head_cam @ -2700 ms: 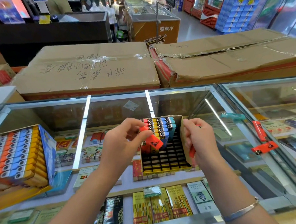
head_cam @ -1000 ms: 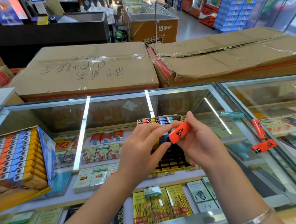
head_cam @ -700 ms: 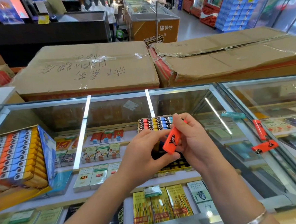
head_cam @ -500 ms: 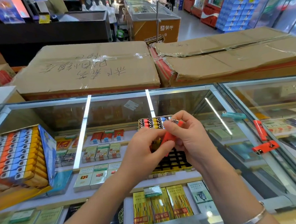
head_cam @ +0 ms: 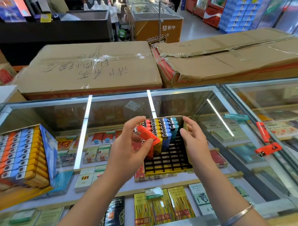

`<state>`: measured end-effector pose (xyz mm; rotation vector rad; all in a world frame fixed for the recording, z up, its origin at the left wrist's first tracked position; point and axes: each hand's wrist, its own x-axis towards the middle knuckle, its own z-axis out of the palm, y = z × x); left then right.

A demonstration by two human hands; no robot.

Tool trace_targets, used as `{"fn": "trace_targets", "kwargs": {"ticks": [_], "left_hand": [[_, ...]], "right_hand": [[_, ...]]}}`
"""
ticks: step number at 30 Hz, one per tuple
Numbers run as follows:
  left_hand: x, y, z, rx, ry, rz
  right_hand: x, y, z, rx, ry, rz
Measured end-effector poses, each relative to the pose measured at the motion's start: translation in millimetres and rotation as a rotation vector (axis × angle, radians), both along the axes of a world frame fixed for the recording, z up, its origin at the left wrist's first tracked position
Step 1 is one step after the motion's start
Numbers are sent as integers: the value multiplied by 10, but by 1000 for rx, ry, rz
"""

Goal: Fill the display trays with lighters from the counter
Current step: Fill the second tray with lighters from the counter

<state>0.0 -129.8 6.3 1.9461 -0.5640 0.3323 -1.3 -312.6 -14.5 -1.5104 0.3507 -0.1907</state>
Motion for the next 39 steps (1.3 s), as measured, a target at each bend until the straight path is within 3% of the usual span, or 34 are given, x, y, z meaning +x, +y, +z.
{"fn": "trace_targets", "kwargs": {"ticks": [12, 21, 30, 39], "left_hand": [[-53, 71, -169, 175, -98, -50], [-9, 122, -327, 412, -322, -42], [-24, 114, -349, 371, -440, 46], [-10, 149, -361, 350, -368, 15]], "right_hand": [[14, 36, -43, -53, 28, 2], [1, 34, -55, -55, 56, 5], [11, 13, -81, -57, 46, 8], [16, 21, -85, -58, 38, 2]]}}
